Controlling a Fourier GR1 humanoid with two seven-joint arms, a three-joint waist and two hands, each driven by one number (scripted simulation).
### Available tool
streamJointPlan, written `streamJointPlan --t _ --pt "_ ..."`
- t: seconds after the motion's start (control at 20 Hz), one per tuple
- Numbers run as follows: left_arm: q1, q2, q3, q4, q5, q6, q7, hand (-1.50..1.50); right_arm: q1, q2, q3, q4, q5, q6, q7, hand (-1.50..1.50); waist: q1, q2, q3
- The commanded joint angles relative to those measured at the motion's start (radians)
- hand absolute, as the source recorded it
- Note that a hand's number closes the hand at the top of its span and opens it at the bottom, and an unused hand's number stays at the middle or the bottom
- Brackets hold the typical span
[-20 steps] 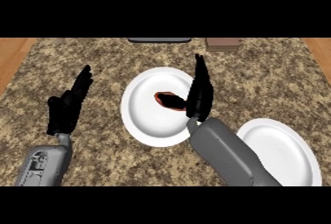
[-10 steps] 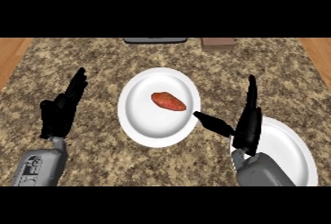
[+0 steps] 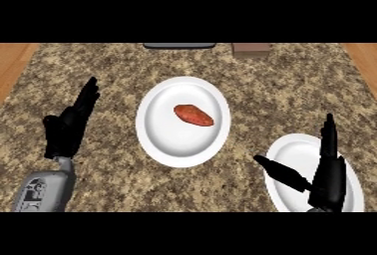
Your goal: Pick the sweet potato from the plate and place it in the plate
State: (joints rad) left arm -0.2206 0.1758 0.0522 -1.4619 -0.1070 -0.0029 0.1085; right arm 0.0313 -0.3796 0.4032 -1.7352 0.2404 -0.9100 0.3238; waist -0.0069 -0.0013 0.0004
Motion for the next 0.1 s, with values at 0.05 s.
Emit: streamJointPlan --t 0.05 --pt "-0.034 0.008 0.024 0.023 0.005 -0.017 0.004 0.0 0.092 -0.014 -0.108 -0.032 -0.124 0.118 -0.148 -1.5 0.002 0.001 0.0"
